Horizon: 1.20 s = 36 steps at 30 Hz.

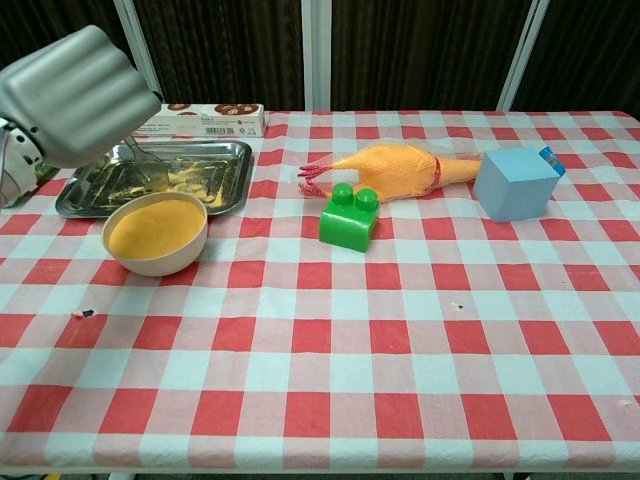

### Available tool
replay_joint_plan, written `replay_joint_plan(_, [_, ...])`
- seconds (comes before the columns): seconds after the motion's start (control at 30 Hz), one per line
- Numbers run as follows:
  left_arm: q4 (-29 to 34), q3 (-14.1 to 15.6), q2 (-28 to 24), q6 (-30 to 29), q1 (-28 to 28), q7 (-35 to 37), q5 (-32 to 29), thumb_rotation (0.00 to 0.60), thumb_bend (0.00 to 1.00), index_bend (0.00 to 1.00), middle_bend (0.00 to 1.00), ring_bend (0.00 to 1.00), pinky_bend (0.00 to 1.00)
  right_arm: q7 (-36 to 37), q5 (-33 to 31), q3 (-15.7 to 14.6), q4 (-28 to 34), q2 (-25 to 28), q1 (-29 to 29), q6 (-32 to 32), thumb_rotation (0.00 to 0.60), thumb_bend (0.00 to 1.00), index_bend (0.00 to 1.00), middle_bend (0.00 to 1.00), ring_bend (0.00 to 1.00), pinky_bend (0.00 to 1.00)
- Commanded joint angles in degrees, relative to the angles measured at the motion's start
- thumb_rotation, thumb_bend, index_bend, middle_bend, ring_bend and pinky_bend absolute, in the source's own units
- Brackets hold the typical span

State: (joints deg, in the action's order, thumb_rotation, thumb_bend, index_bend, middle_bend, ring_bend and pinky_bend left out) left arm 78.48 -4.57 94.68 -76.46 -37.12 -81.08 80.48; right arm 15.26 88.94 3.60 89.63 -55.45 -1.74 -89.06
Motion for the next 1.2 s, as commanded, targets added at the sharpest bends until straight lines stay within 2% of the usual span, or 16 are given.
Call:
replay_joint_plan(0.03, [-0.6, -0.2, -0.3, 1.1, 0.3, -0.7, -2.4, 0.600, 0.51, 0.76, 0.97, 0.96, 1.00, -0.1, 0.0, 0.0, 0.0, 0.0, 0.0, -0.1, 0.600, 0.17, 0.00, 0.12, 0.00, 0.04])
replay_joint_plan(0.1, [0.7, -1.0, -0.3, 1.9, 0.6, -1.1, -4.7, 0.600, 0.50, 0.76, 0.97, 0.96, 1.00, -0.1, -0.1, 0.0, 0.1, 0.1, 0.1, -0.1, 0.600, 0.17, 0.00, 0.12, 0.00, 0.04])
replay_joint_plan(0.17, [1.1, -1.2, -0.7, 2.3, 0.3, 0.0, -4.5, 0.600, 0.50, 0.75, 0.97, 0.96, 1.00, -0.3, -0.3, 0.1, 0.1, 0.2, 0.1, -0.1, 0.600, 0.17, 0.00, 0.12, 0.00, 0.04])
replay_joint_plan(0.23, [1.5, -1.8, -1.4, 3.3, 0.1, 5.1, -4.6, 0.600, 0.50, 0.74, 0.97, 0.96, 1.00, -0.3, -0.3, 0.1, 0.2, 0.2, 0.1, 0.0, 0.600, 0.17, 0.00, 0.12, 0.00, 0.04])
replay_joint_plan(0.37, [4.2, -4.4, -3.3, 7.1, -0.1, 15.0, -8.7, 0.600, 0.50, 0.72, 0.96, 0.95, 0.99, -0.4, -0.5, 0.1, 0.3, 0.2, 0.0, 0.4, 0.600, 0.17, 0.00, 0.12, 0.00, 0.04])
replay_joint_plan(0.47, [6.9, -7.6, -5.3, 12.1, -0.5, 22.0, -15.7, 0.600, 0.49, 0.70, 0.95, 0.94, 0.99, -0.6, -0.6, 0.1, 0.4, 0.1, -0.2, 0.7, 0.600, 0.17, 0.00, 0.12, 0.00, 0.04])
replay_joint_plan(0.57, [7.6, -9.6, -6.8, 15.4, -1.5, 25.2, -20.1, 0.600, 0.49, 0.67, 0.94, 0.94, 0.98, -0.6, -0.8, 0.2, 0.4, 0.1, -0.3, 0.9, 0.600, 0.17, 0.00, 0.12, 0.00, 0.04])
replay_joint_plan(0.83, [0.1, -14.2, -6.3, 22.6, -4.7, 37.2, -29.2, 0.600, 0.48, 0.62, 0.93, 0.93, 0.98, -0.5, -1.4, 0.2, 0.1, 0.1, -0.5, 1.7, 0.600, 0.17, 0.00, 0.12, 0.00, 0.04])
replay_joint_plan(1.0, [-5.9, -14.3, -5.2, 26.2, -7.0, 38.1, -35.6, 0.600, 0.45, 0.56, 0.92, 0.93, 0.98, -0.3, -1.5, 0.2, 0.0, 0.1, -0.6, 2.0, 0.600, 0.17, 0.00, 0.12, 0.00, 0.04])
replay_joint_plan(1.2, [-9.9, -13.9, -4.3, 27.6, -8.7, 39.4, -40.2, 0.600, 0.35, 0.42, 0.91, 0.93, 0.98, -0.3, -1.5, 0.2, 0.0, 0.1, -0.5, 1.9, 0.600, 0.17, 0.00, 0.12, 0.00, 0.04])
